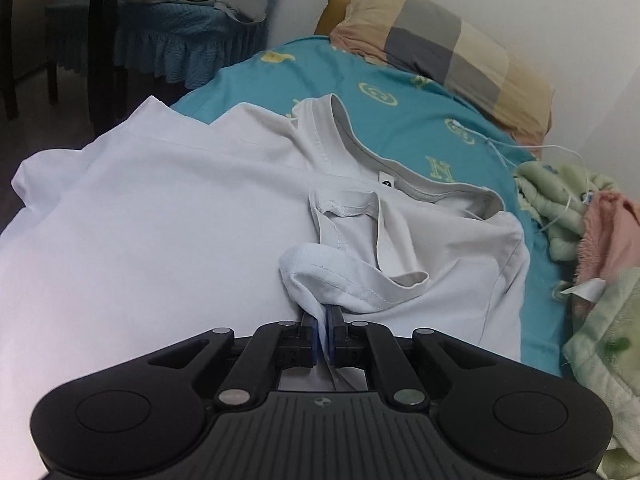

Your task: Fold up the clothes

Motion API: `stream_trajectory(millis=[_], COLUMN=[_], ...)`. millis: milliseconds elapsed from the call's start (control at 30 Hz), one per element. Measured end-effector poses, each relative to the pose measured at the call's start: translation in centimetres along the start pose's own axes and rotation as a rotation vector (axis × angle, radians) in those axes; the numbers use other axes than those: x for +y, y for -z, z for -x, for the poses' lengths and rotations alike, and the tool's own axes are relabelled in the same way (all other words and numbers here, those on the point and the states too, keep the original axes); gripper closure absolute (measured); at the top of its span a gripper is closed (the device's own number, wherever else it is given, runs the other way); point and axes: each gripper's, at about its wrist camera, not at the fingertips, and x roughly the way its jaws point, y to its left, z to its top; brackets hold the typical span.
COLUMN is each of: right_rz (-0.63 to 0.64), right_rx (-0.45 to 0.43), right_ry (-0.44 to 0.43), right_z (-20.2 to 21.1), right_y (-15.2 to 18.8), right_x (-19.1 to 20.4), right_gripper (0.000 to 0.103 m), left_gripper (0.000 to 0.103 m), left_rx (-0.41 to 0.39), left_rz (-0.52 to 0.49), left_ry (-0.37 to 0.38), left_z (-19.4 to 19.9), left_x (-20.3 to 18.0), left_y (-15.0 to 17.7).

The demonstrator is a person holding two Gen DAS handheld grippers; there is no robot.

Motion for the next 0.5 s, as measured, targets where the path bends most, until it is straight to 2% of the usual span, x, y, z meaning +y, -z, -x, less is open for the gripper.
stream_trajectory(millis=[67, 133, 267, 333, 500], right_rz=[0.023, 0.047, 0.106, 0.144, 0.247], right_rx=[0.001, -0.001, -0.001, -0.008, -0.039], right_ry=[-0.015, -0.038, -0.106, -0.136, -0.220], right_z=[0.0, 0.2, 1.2, 2.2, 6.7], right_y=[0.1, 0.2, 0.6, 0.9, 2.1], right_x=[0.5, 1.1, 2.2, 2.7, 3.4], right_gripper=[0.026, 0.026, 0.026, 0.026, 0.026], left_gripper=[0.083, 0.076, 0.060, 0.059, 0.052], left_rx=[-0.003, -0.002, -0.020, -0.037, -0.102], left_rz=[-0.011, -0.050, -0.139, -0.195, -0.261], left_ry=[0.020, 0.018, 0.036, 0.036, 0.052], left_z=[0.9, 2.6, 8.9, 12.3, 21.5], left_x=[0.2, -0.2, -0.4, -0.5, 0.1], left_y=[0.2, 0.1, 0.8, 1.2, 2.7])
